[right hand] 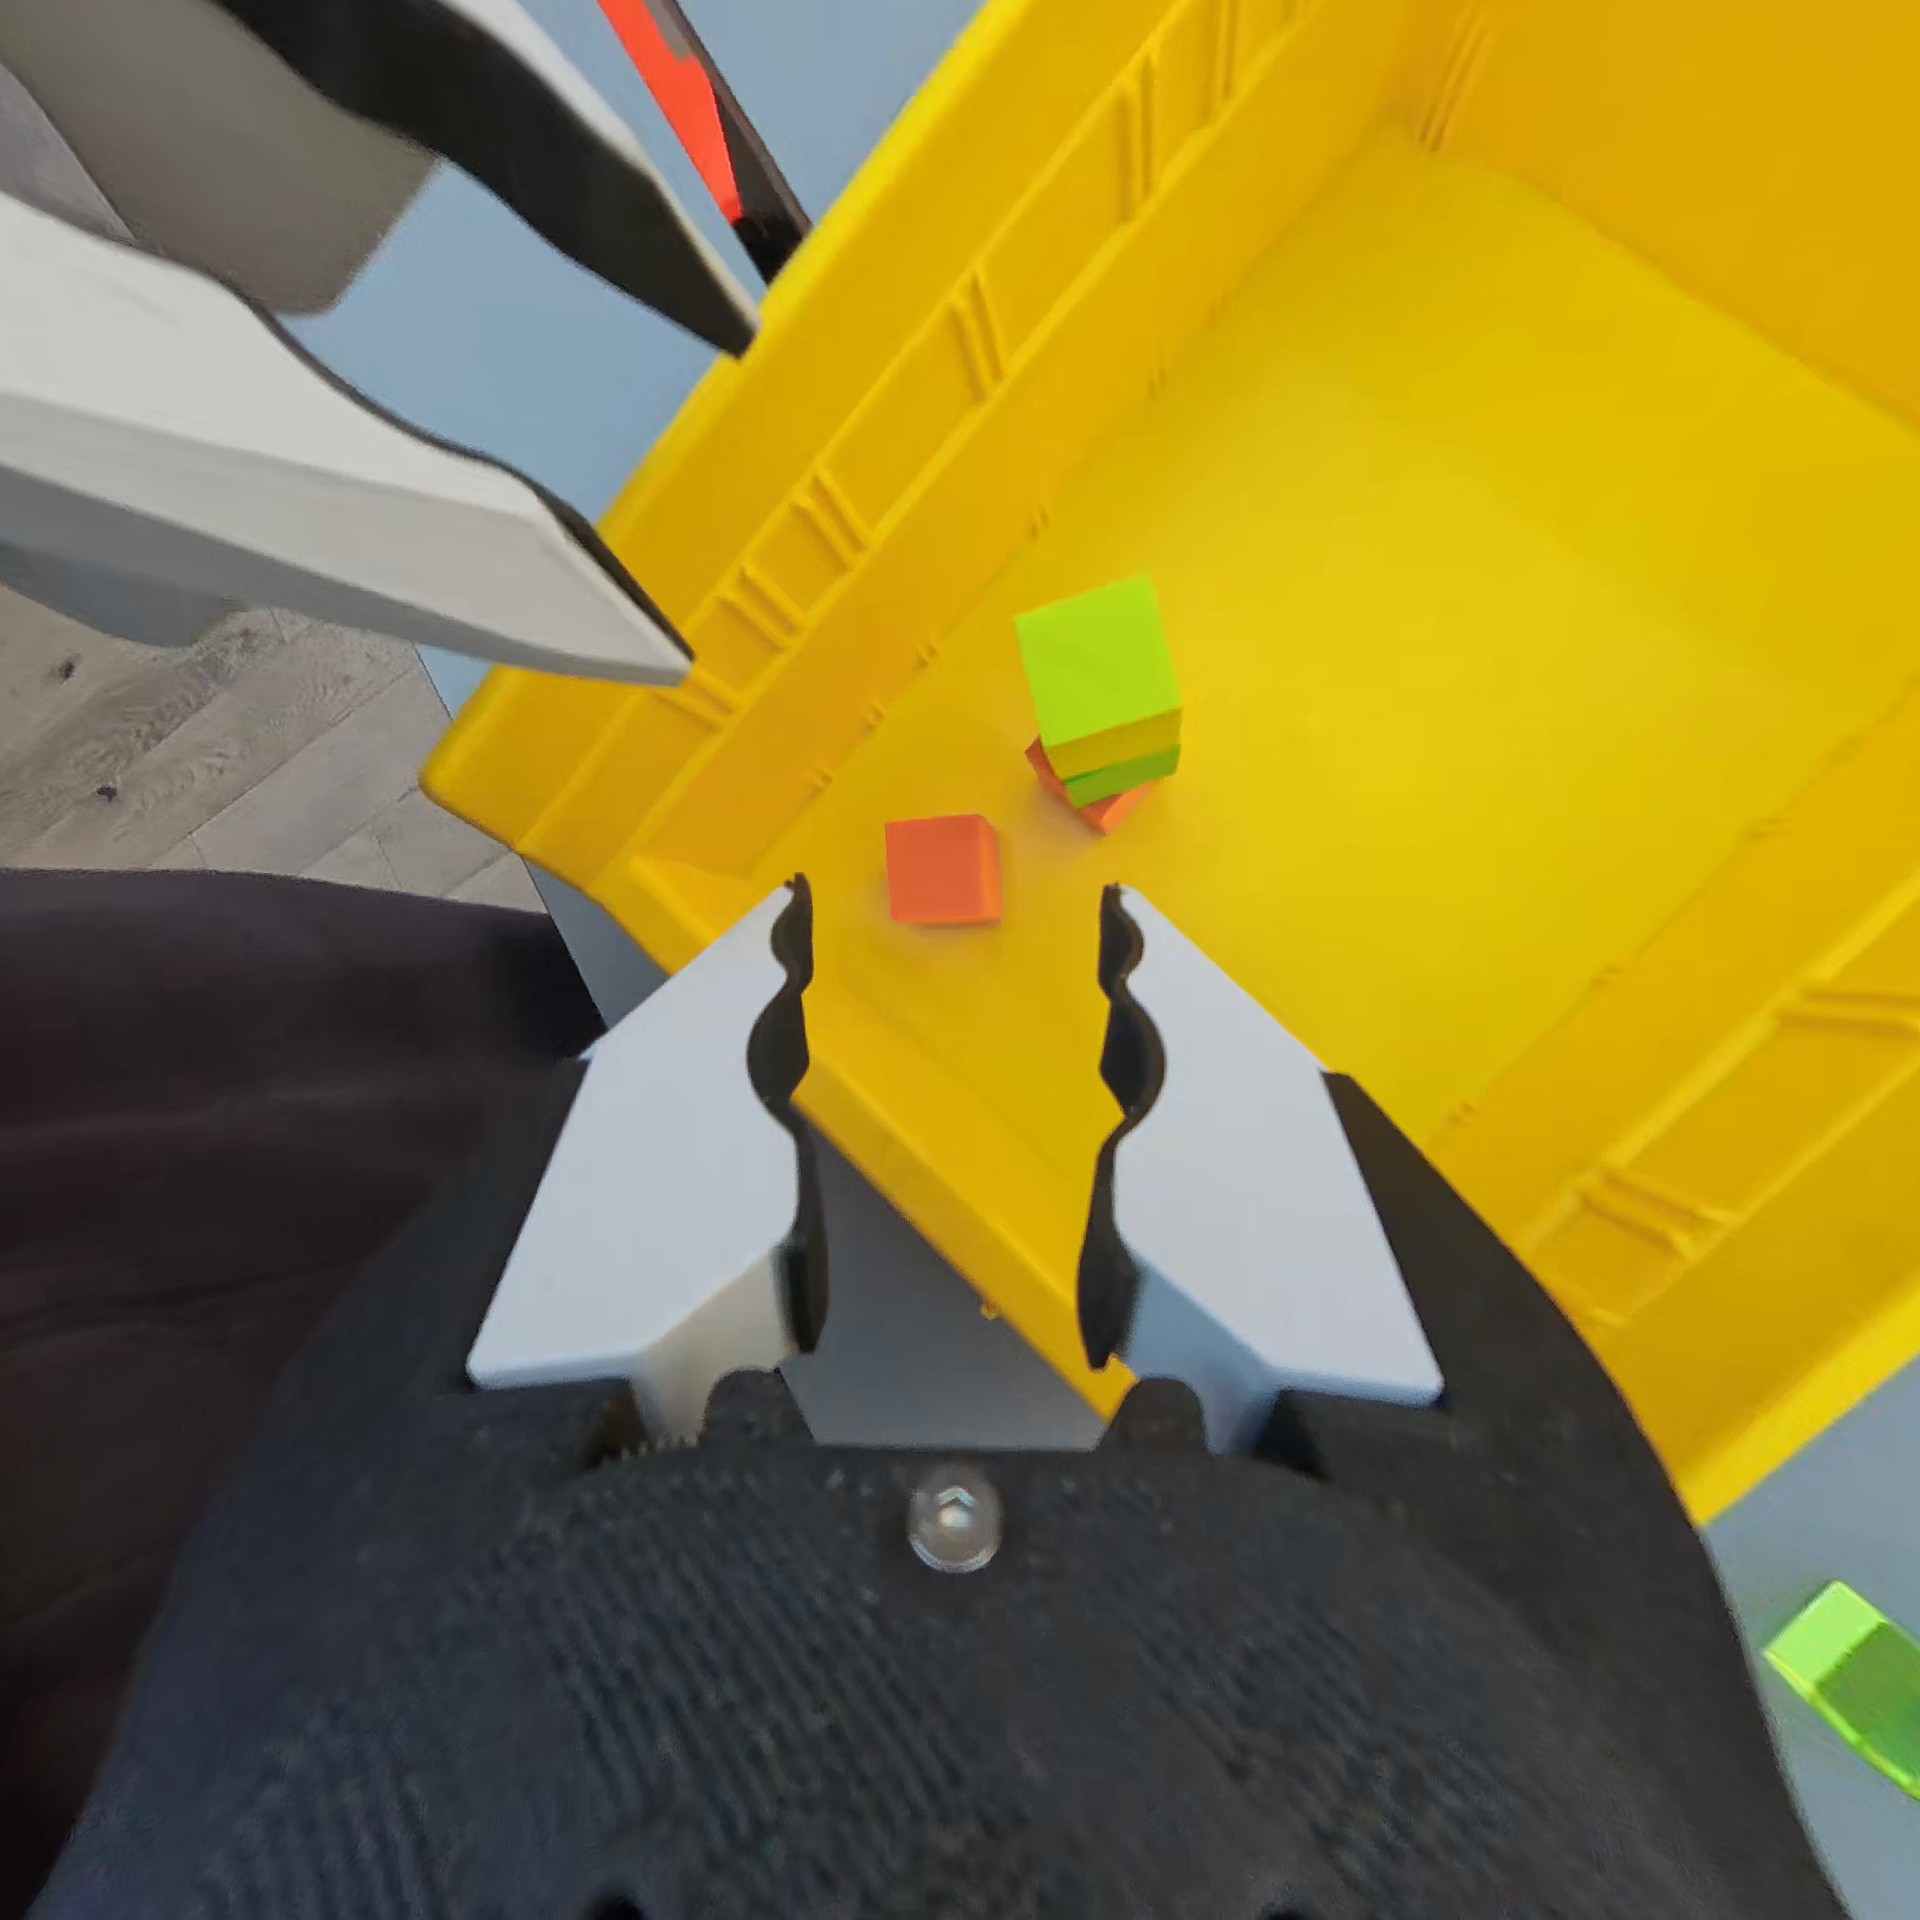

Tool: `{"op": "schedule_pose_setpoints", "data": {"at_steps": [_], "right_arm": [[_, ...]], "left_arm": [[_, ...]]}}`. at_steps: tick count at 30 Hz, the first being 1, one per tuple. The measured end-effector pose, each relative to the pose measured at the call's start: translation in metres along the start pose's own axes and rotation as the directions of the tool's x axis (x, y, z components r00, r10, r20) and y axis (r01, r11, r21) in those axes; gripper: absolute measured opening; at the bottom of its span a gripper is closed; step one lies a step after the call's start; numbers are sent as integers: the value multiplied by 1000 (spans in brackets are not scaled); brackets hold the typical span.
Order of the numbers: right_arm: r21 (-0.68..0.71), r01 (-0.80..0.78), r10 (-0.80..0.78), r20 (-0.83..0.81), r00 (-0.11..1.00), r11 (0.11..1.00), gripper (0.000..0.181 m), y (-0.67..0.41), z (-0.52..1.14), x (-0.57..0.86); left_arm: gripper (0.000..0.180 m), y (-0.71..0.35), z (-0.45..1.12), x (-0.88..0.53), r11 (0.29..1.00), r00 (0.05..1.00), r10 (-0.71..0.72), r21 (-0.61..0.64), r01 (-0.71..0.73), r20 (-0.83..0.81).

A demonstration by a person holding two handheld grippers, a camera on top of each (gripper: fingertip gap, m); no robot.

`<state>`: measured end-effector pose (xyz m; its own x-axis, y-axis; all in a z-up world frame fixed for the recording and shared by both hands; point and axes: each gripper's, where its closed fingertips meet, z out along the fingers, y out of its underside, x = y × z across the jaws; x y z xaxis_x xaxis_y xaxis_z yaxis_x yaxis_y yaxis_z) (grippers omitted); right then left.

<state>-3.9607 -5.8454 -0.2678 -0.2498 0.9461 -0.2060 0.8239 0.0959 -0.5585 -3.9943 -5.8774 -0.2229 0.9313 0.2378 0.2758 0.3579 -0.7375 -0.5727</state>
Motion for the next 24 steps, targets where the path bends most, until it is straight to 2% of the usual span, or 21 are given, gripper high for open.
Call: {"op": "schedule_pose_setpoints", "data": {"at_steps": [3, 6, 9, 11, 14, 20, 24], "right_arm": [[-88, -9, 11, 21, 1000, 996, 57, 18, 20, -4], [-127, 19, -13, 49, 999, 992, 51, 22, 39, -9], [-186, 50, -46, 27, 999, 981, 26, 28, 52, -5], [-190, 49, -42, 40, 998, 981, 24, 30, 50, -6], [-126, 34, -28, 47, 998, 991, 24, 22, 30, -6], [133, 27, -27, 3, 1000, 991, 24, -42, -36, 4], [113, 11, -10, -11, 1000, 994, 24, -56, -25, 23]], "left_arm": [[47, -4, 2, -1, 1000, 1000, 6, -1, -6, 0], [47, -8, 3, 0, 1000, 1000, 15, -1, -15, 0], [47, -9, 3, 0, 1000, 1000, 20, -1, -20, 5], [47, -9, 3, -1, 1000, 1000, 18, 0, -18, 9], [47, -8, 2, -5, 1000, 1000, 2, 7, -2, 17], [47, -10, 1, -12, 1000, 1000, -20, 24, 20, 24], [47, -14, 4, -11, 1000, 1000, -16, 26, 16, 19]]}}
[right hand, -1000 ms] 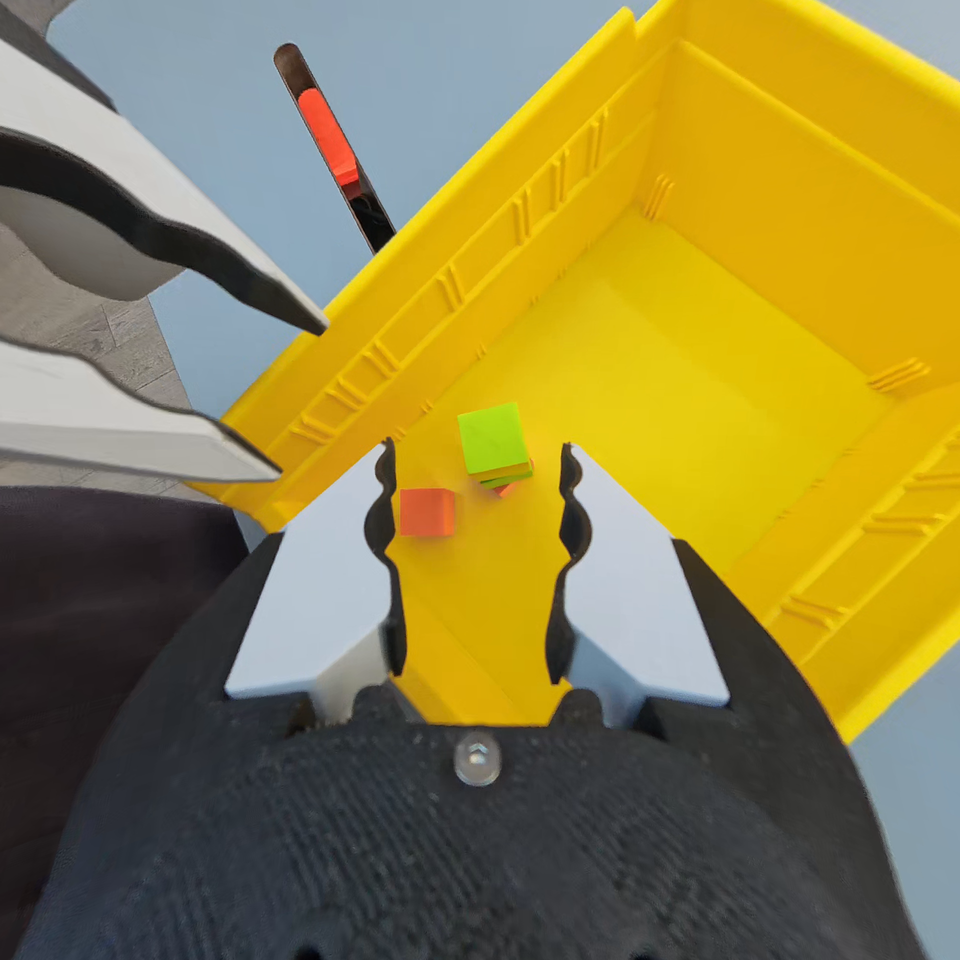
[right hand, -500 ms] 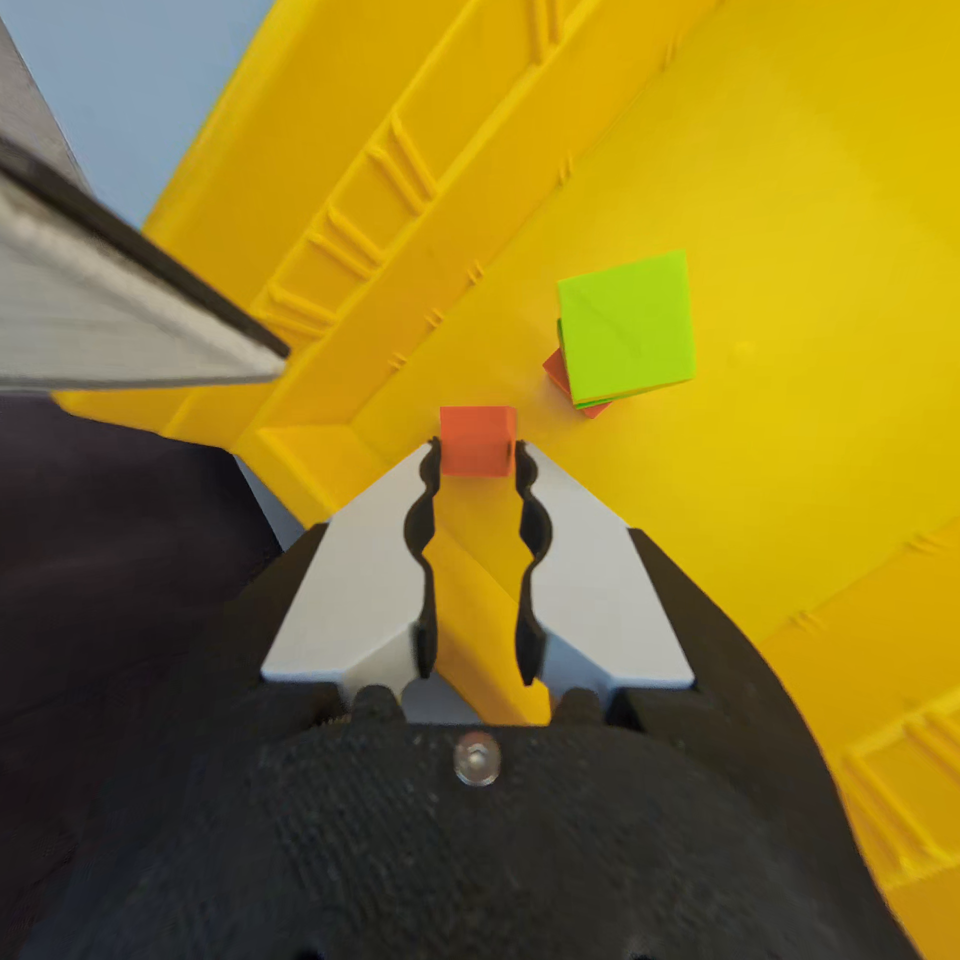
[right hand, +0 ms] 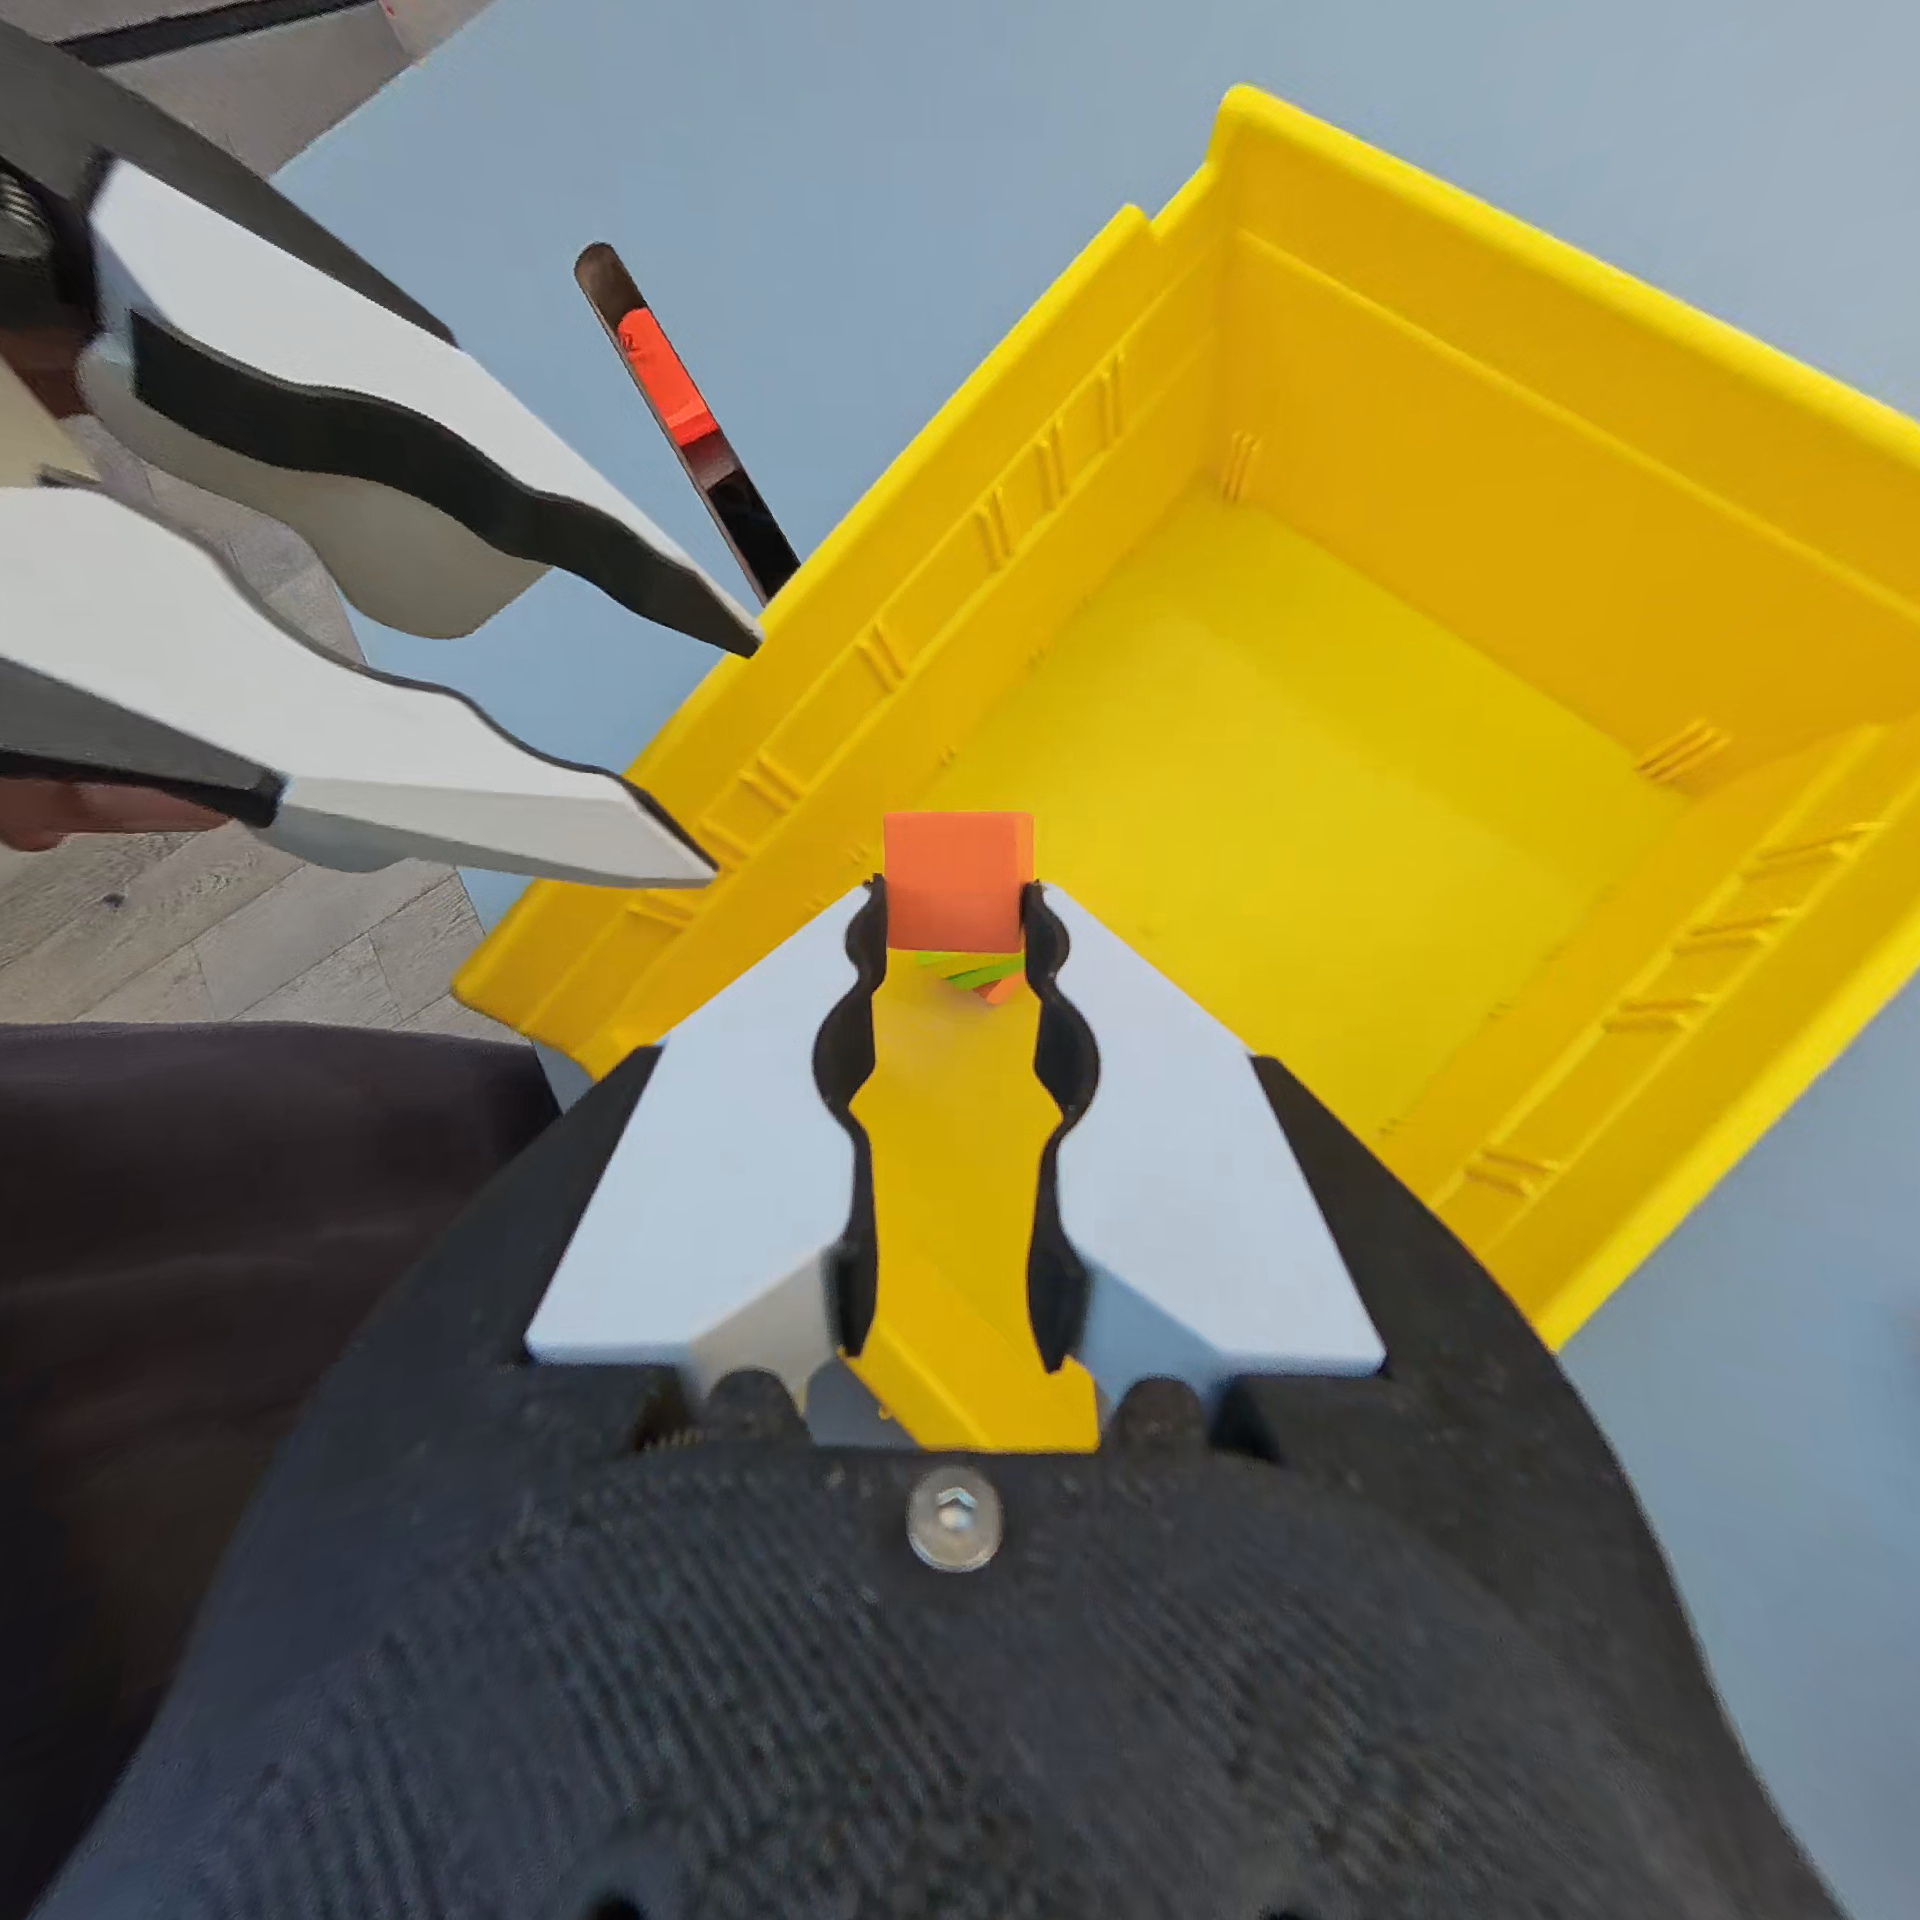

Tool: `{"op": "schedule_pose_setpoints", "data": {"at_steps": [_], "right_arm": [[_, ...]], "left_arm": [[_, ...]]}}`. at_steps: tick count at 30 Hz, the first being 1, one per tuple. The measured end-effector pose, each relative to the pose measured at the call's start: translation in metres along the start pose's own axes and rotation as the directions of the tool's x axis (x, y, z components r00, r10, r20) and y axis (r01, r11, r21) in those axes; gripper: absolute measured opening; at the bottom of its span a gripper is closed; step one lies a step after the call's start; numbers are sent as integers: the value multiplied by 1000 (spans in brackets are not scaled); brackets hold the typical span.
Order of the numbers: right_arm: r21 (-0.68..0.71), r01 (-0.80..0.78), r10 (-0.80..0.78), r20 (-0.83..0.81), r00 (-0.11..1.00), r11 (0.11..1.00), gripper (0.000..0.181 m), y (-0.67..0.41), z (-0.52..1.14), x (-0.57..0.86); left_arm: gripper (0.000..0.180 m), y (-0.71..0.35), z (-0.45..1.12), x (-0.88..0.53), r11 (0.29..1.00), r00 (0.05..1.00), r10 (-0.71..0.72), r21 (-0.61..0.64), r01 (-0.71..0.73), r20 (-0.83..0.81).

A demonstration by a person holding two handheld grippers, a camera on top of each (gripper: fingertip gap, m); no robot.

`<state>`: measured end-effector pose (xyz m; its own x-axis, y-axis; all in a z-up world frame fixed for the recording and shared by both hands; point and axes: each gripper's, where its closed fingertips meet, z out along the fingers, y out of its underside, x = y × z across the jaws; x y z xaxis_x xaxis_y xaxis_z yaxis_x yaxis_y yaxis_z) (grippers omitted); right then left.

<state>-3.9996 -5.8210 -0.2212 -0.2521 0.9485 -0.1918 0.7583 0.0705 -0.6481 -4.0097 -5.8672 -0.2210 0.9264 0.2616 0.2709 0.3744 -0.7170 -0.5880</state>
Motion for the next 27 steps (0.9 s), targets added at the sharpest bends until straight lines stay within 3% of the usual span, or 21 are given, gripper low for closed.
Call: {"op": "schedule_pose_setpoints", "data": {"at_steps": [4, 6, 9, 15, 23, 27], "right_arm": [[-71, 8, -5, 35, 999, 997, 25, 10, 24, 0], [-89, 11, -8, 36, 999, 996, 35, 14, 25, -2], [-51, 3, -2, 19, 1000, 999, 45, 10, 10, 0], [86, -67, 66, 13, 998, 994, 46, 3, -44, 15], [183, -114, 146, -168, 975, 976, 39, 43, -112, 86], [246, -214, 277, -258, 926, 945, 42, 78, -134, 153]], "left_arm": [[47, -7, -2, 1, 1000, 1000, 22, 7, -22, 11], [47, -8, -3, 0, 1000, 1000, 24, 10, -24, 20], [47, -9, -2, -1, 1000, 1000, 0, 14, -1, 15], [47, -43, 6, 16, 997, 999, 4, 73, -1, -37], [46, -142, 64, 87, 976, 968, 202, 112, -186, -149], [47, -180, 127, 128, 936, 923, 350, 29, -350, -163]]}}
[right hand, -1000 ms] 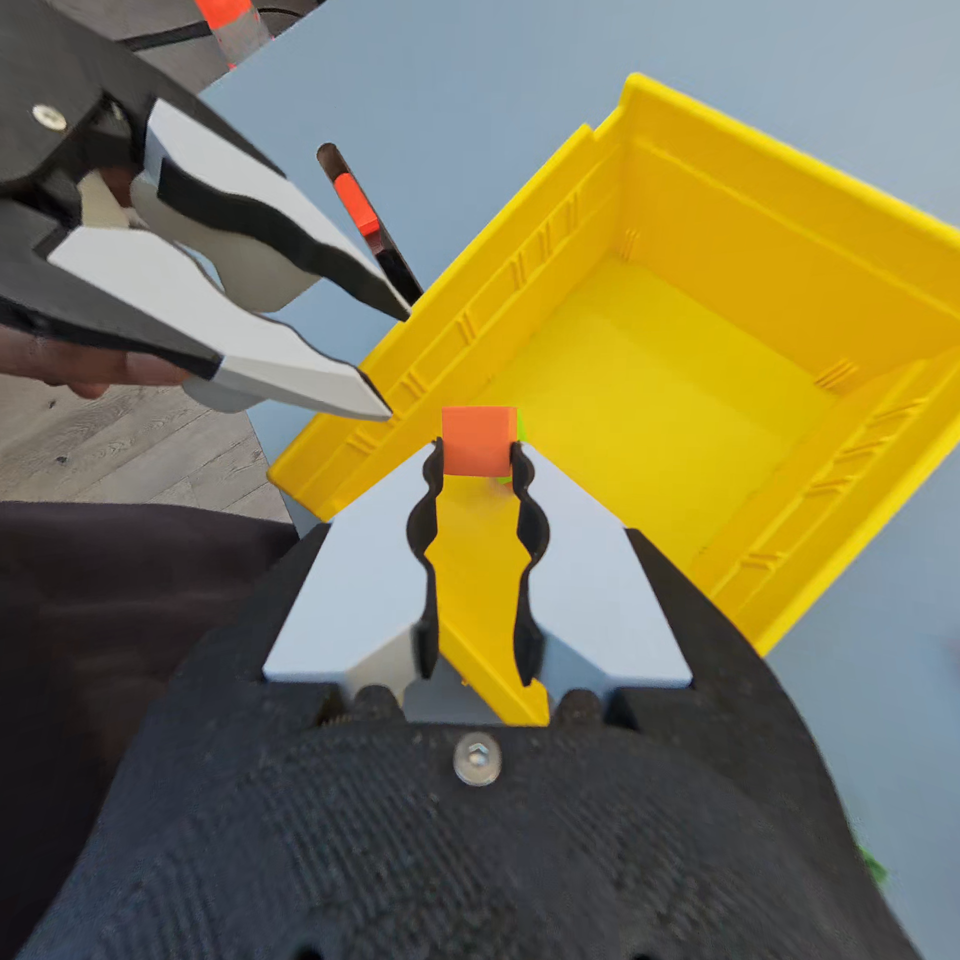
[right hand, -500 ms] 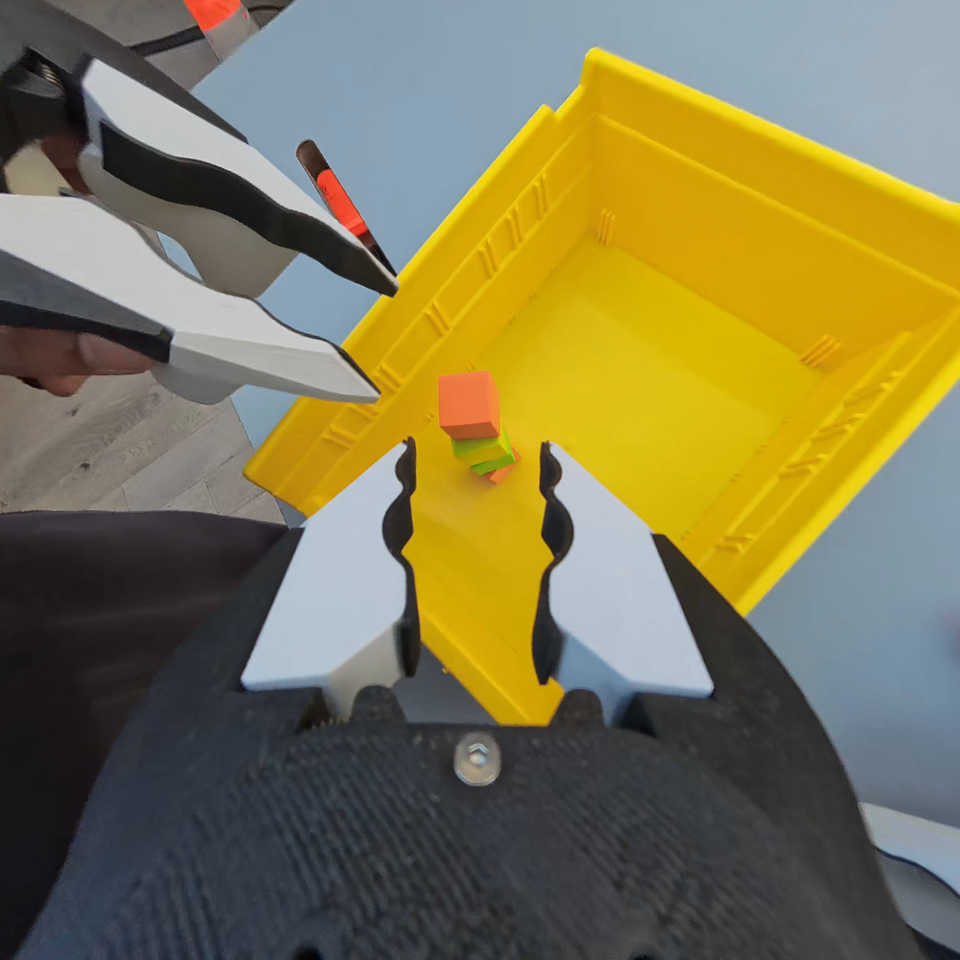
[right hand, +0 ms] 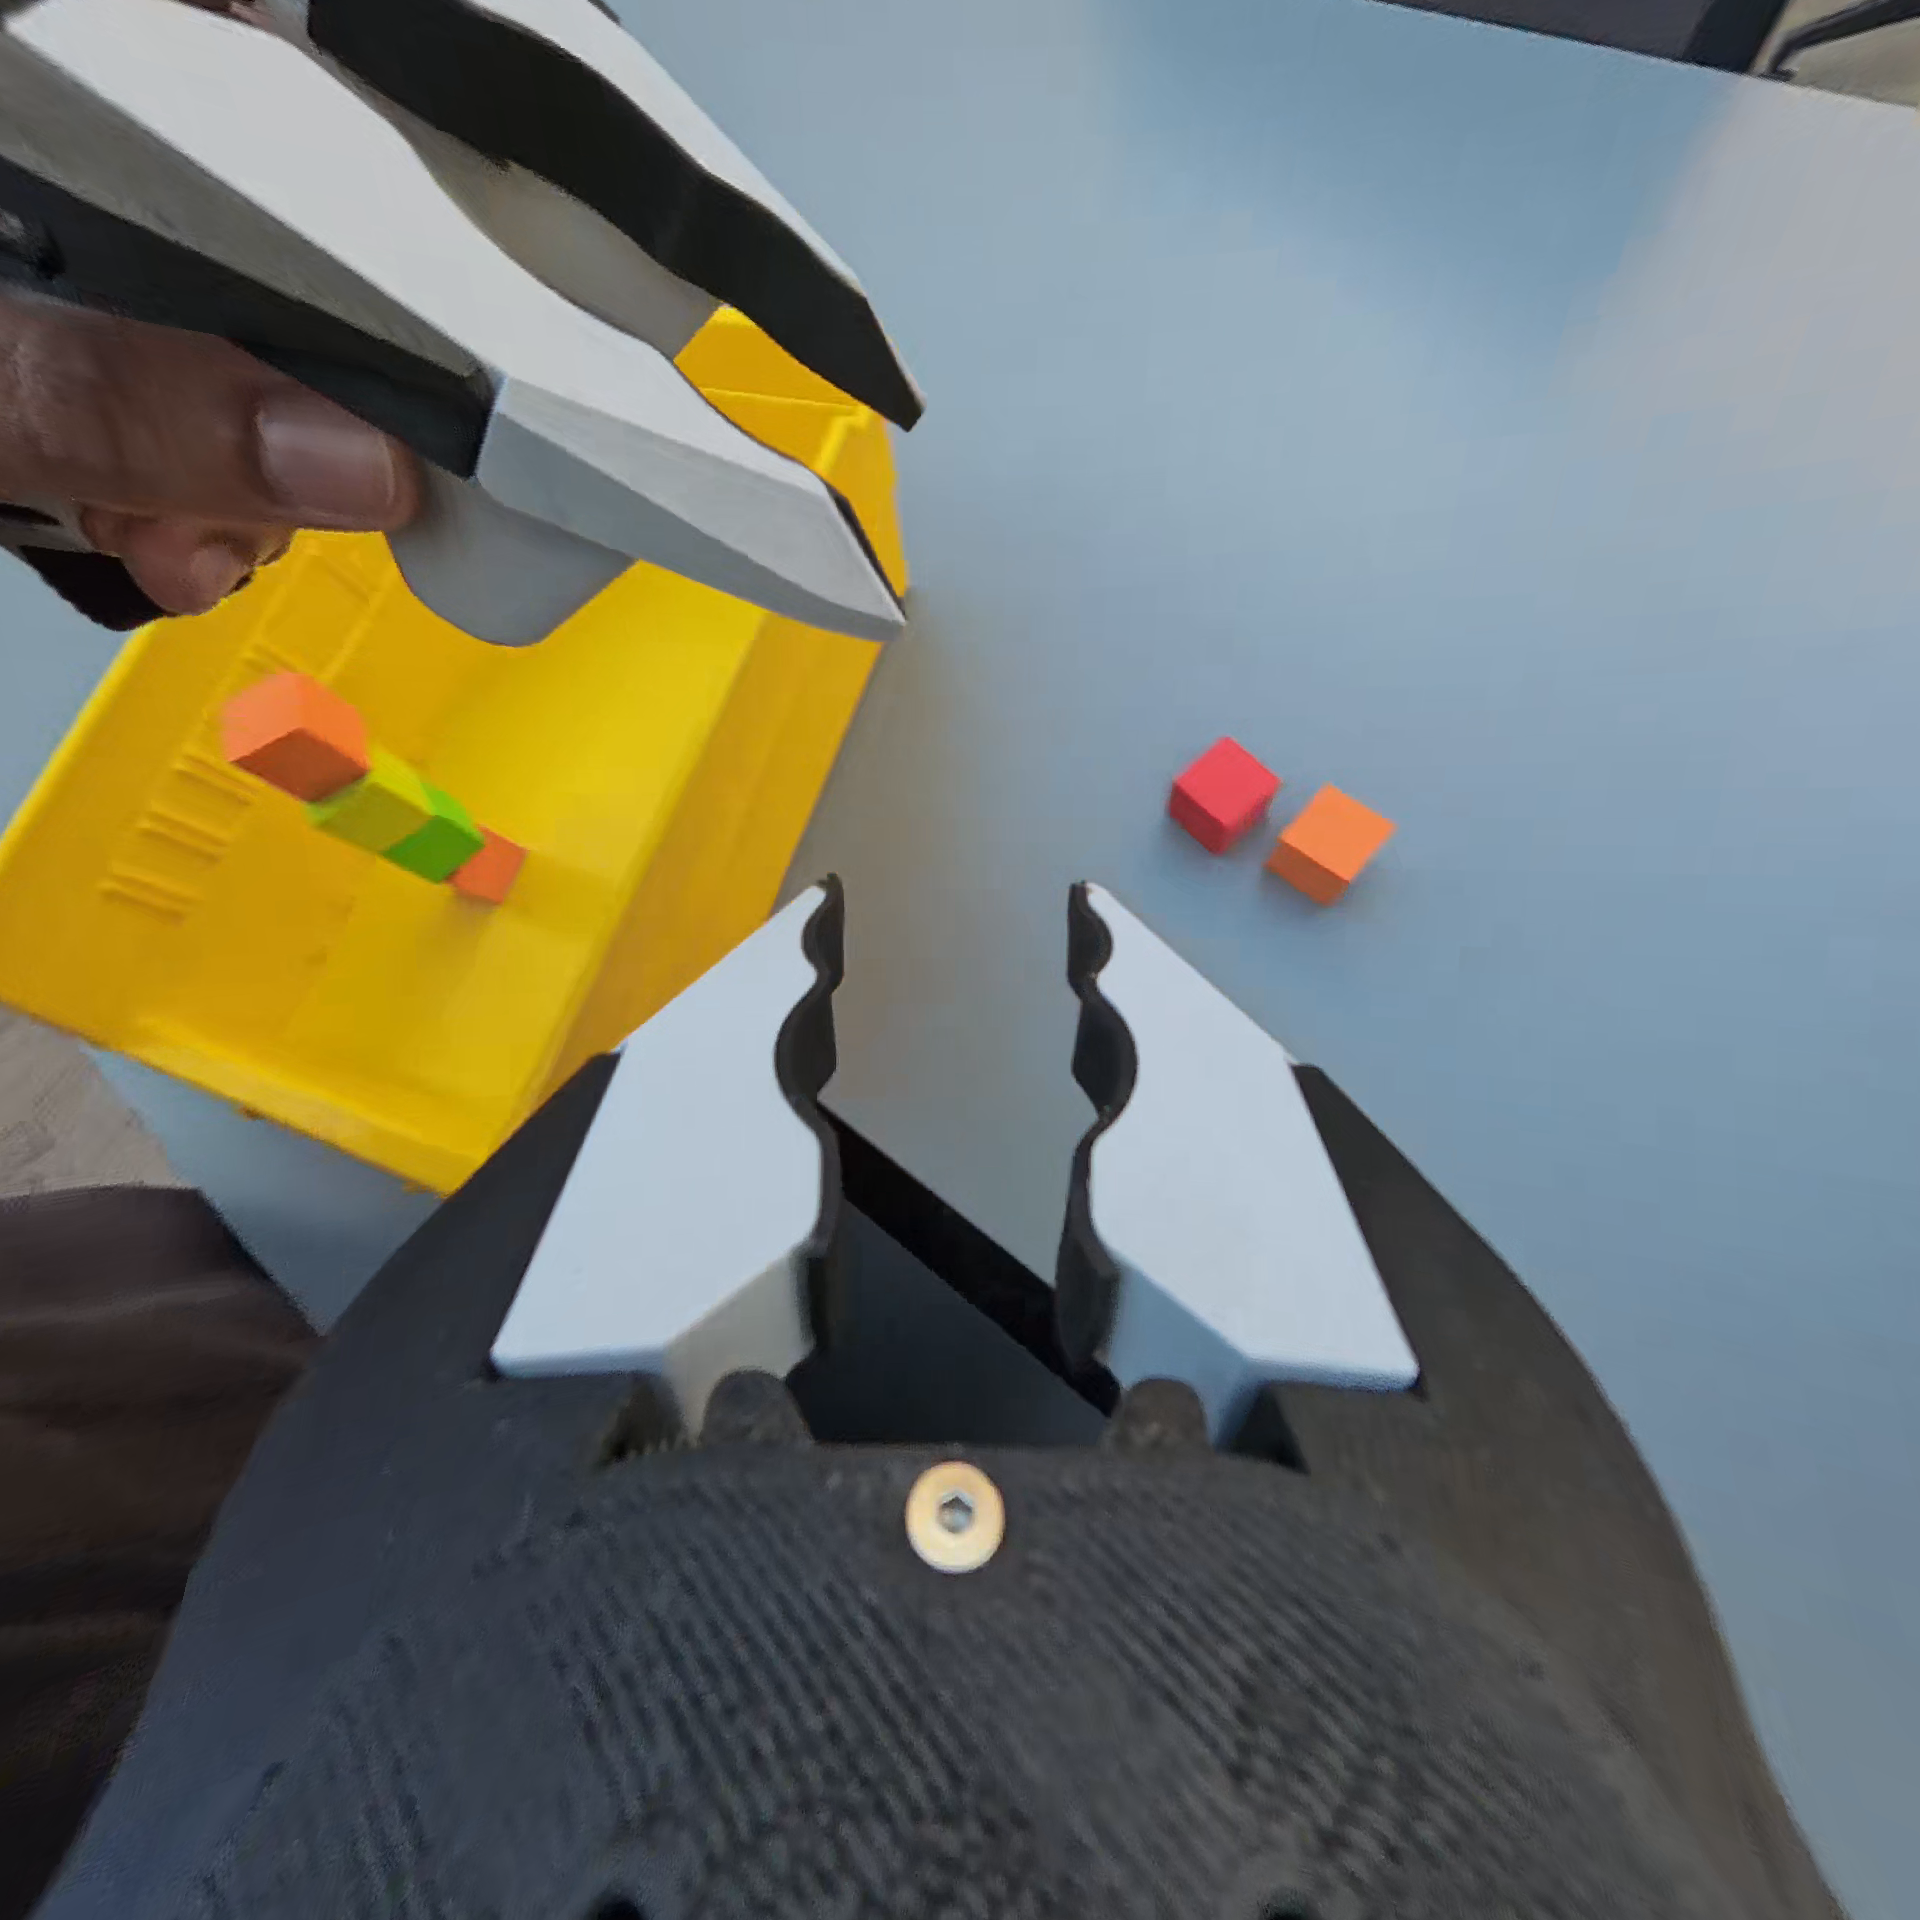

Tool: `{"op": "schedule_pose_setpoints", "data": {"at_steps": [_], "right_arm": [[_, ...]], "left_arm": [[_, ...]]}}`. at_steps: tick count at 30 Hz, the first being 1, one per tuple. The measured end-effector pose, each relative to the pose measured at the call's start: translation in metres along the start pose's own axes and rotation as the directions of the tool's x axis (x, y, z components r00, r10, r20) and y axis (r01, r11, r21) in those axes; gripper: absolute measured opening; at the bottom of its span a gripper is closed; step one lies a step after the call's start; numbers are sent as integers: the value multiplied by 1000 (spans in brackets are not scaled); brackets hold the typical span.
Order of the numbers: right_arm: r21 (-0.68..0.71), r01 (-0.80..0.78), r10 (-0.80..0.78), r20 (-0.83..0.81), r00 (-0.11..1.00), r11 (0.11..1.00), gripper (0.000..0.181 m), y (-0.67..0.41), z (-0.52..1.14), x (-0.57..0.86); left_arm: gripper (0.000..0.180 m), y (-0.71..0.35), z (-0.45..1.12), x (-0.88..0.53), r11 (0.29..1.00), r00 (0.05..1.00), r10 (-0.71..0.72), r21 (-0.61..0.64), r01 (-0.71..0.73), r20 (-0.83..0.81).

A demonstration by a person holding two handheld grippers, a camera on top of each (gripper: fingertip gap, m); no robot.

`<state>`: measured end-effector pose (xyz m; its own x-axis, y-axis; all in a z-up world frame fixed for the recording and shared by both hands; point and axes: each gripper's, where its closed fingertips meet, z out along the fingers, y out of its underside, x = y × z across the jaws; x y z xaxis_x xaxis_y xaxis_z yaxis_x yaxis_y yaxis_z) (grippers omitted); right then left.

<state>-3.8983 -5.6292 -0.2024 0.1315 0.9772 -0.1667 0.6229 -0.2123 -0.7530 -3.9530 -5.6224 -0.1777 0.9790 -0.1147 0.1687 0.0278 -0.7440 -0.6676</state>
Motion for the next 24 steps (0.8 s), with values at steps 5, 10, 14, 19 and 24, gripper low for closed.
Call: {"op": "schedule_pose_setpoints", "data": {"at_steps": [5, 10, 14, 19, 24], "right_arm": [[13, -101, 101, -62, 993, 995, 47, 21, 17, 88], [-23, -52, 50, -61, 997, 998, 51, 28, 40, 128], [-46, -11, 10, -14, 1000, 999, 52, 31, 55, 135], [-94, 50, -45, 59, 997, 994, 53, 40, 75, 135], [-114, 101, -87, 119, 989, 988, 49, 38, 101, 131]], "left_arm": [[48, 0, 99, -5, 957, 996, 85, -279, -83, -5], [51, 34, 155, -31, 864, 988, 148, -493, -104, 51], [36, 51, 171, -36, 819, 988, 144, -567, -87, 56], [35, 34, 153, -33, 868, 993, 98, -494, -53, 64], [35, -2, 65, -17, 957, 994, -34, -282, 63, 106]]}}
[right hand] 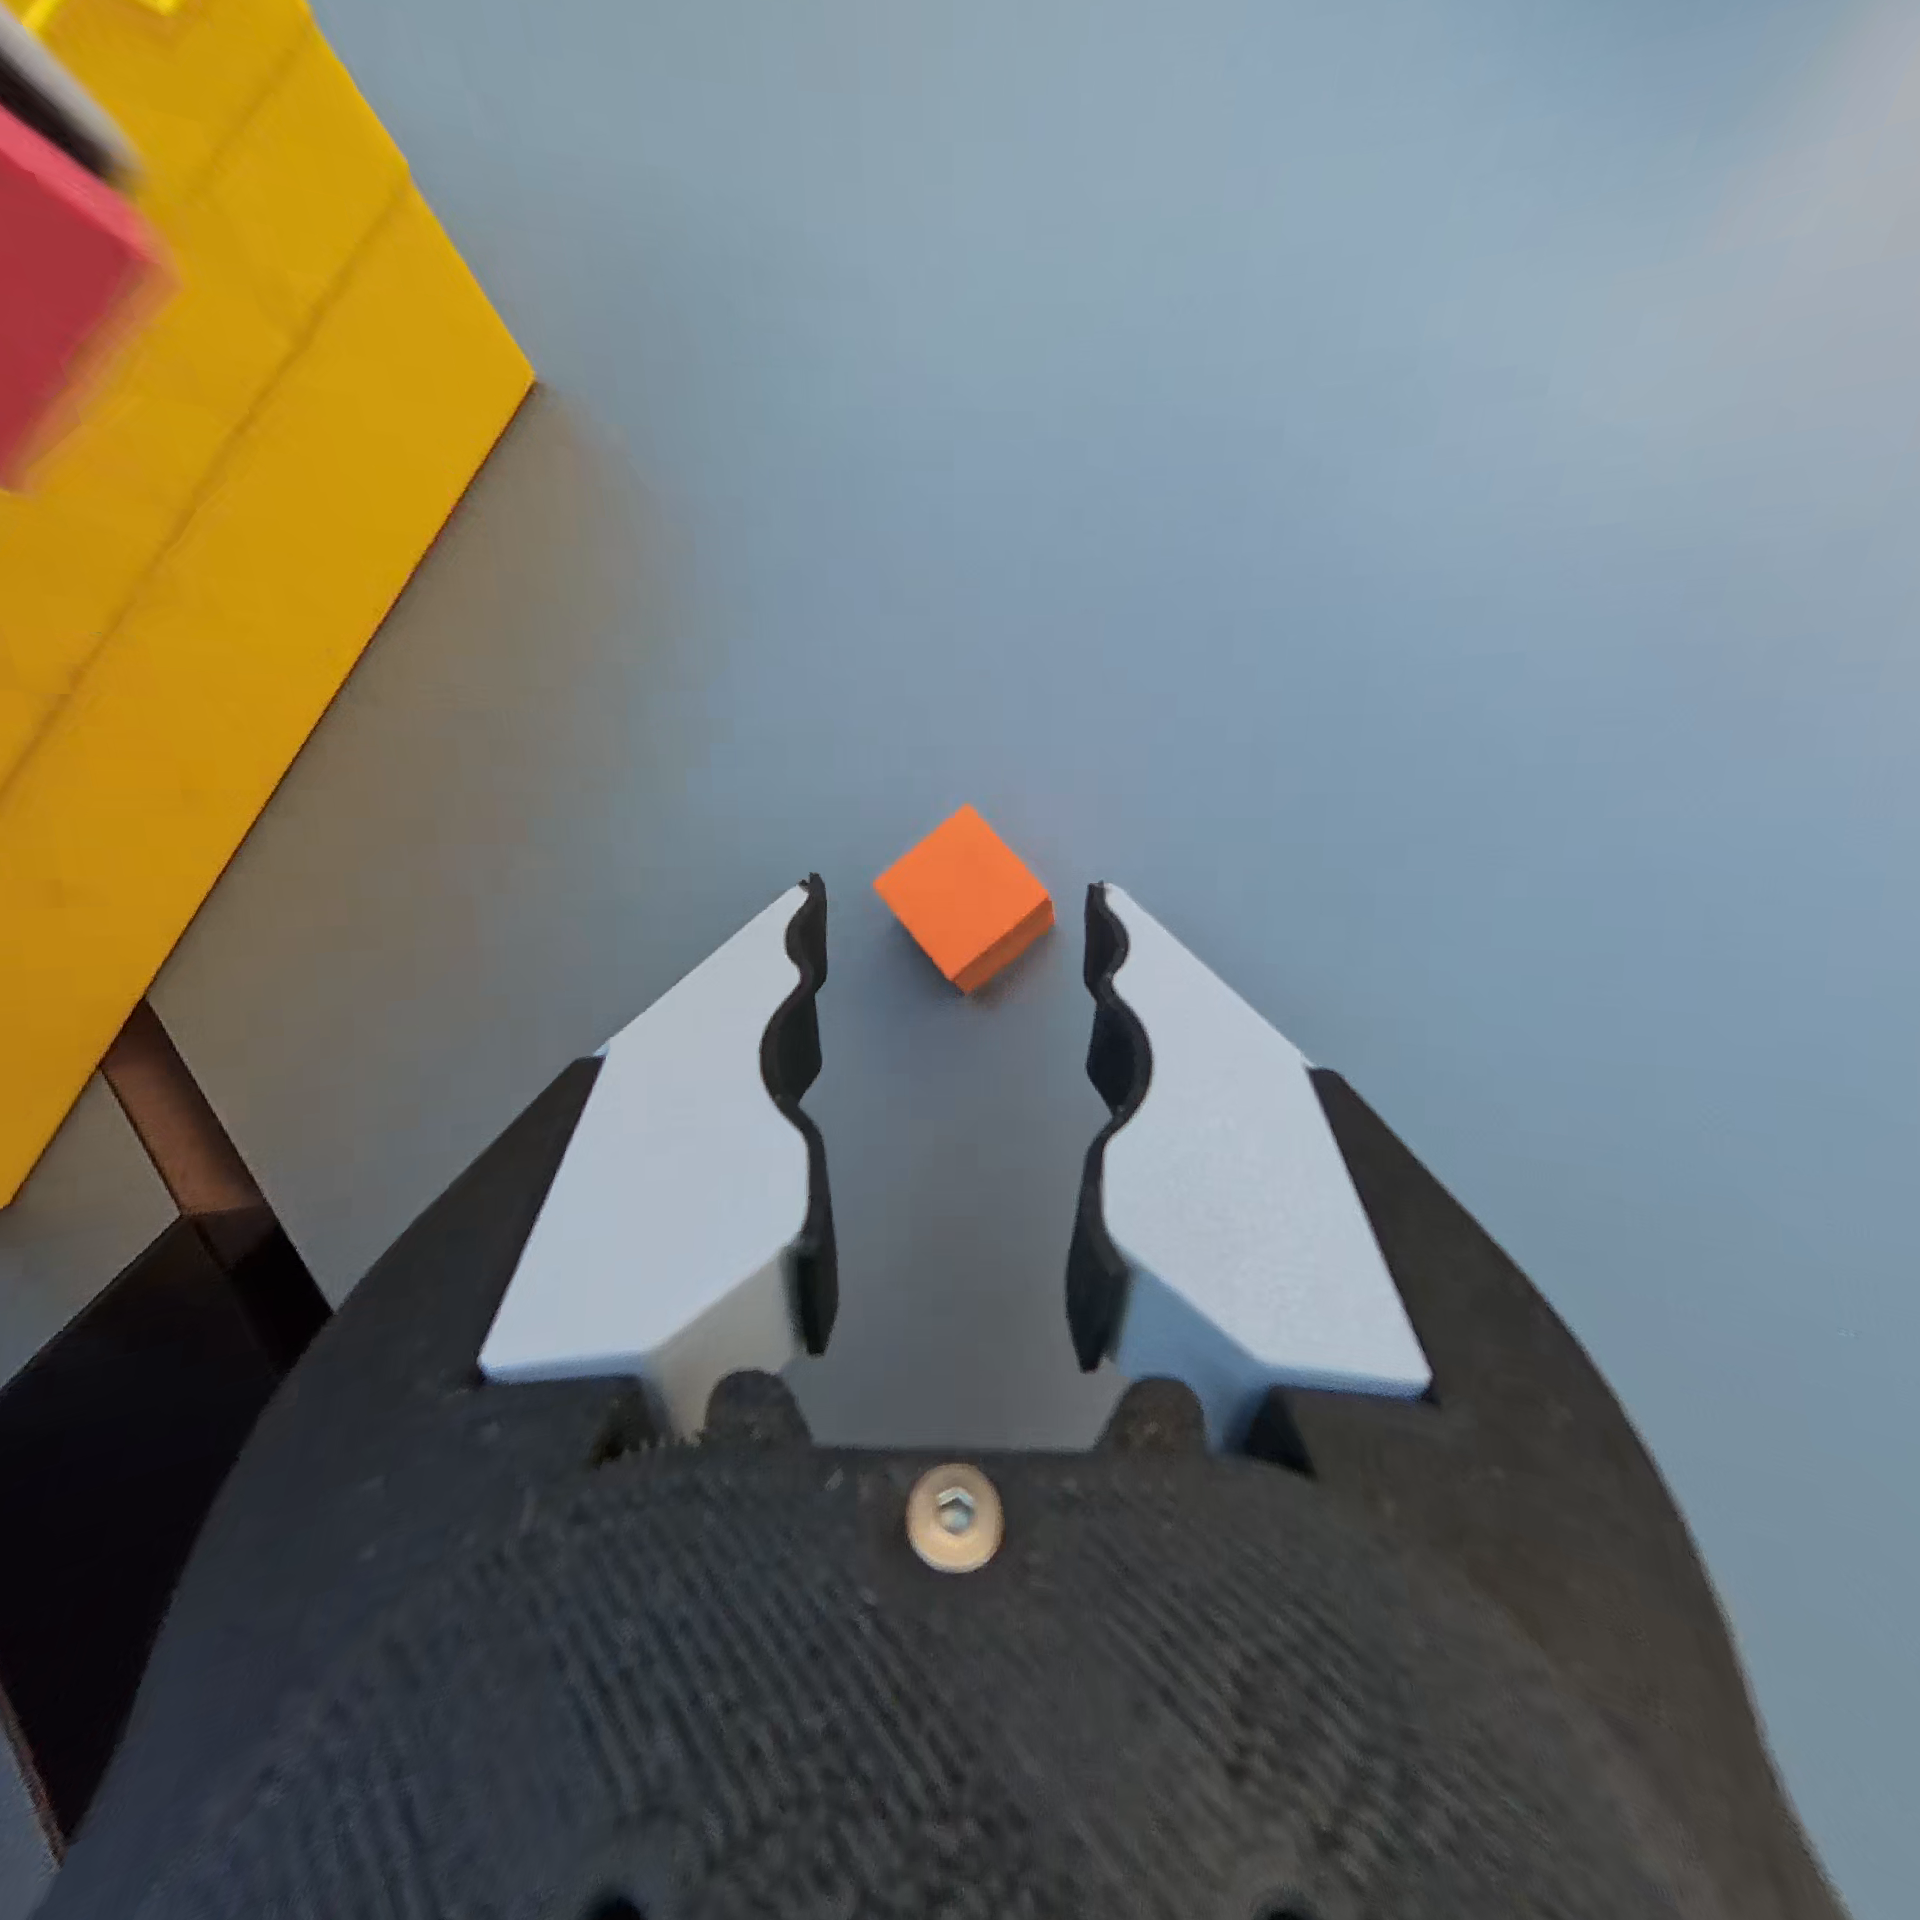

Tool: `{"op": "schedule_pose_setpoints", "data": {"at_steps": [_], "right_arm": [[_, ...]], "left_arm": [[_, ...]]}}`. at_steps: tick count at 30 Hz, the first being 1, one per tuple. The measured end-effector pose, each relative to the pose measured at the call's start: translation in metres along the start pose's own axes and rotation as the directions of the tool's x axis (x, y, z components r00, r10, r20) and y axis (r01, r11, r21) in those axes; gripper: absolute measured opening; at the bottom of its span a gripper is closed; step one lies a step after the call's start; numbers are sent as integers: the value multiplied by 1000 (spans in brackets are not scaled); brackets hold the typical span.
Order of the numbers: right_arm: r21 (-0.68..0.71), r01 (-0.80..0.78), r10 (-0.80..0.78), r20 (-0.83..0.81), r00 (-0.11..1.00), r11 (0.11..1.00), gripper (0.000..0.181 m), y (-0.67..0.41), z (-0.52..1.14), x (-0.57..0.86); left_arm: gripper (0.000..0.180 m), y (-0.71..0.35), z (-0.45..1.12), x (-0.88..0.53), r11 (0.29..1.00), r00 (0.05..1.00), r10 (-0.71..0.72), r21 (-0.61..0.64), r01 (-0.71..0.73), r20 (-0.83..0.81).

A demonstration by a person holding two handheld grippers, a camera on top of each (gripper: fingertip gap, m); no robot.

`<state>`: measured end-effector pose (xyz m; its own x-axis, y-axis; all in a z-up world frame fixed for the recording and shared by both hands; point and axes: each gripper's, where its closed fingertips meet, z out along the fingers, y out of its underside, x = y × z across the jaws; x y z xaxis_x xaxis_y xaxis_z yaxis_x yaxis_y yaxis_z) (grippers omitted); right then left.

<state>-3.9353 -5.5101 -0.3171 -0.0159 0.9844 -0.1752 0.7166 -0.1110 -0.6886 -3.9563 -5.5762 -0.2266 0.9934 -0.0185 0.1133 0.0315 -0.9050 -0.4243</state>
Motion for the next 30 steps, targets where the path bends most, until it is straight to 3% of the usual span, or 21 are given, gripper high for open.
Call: {"op": "schedule_pose_setpoints", "data": {"at_steps": [2, 5, 10, 16, 25, 30], "right_arm": [[-31, 24, -23, 36, 999, 999, 34, 2, 10, -3], [-35, 23, -20, 76, 997, 999, 33, -5, 10, -8], [125, 23, -41, 144, 989, 992, 33, -64, -18, -52], [208, 156, -201, 217, 955, 966, 33, -116, -45, -148], [197, 284, -337, 344, 876, 938, 33, -129, -47, -277], [164, 307, -348, 390, 853, 937, 33, -133, -28, -321]], "left_arm": [[35, 15, -59, -16, 995, 994, -71, 72, 65, 86], [34, 59, -142, -40, 954, 956, -246, 216, 210, 159], [35, 161, -165, -40, 893, 902, -419, 226, 389, 106], [35, 206, -125, -38, 924, 898, -378, 147, 352, 226], [36, 229, -110, -40, 909, 902, -407, 164, 384, 147], [50, 236, -119, -40, 909, 914, -392, 198, 368, 101]]}}
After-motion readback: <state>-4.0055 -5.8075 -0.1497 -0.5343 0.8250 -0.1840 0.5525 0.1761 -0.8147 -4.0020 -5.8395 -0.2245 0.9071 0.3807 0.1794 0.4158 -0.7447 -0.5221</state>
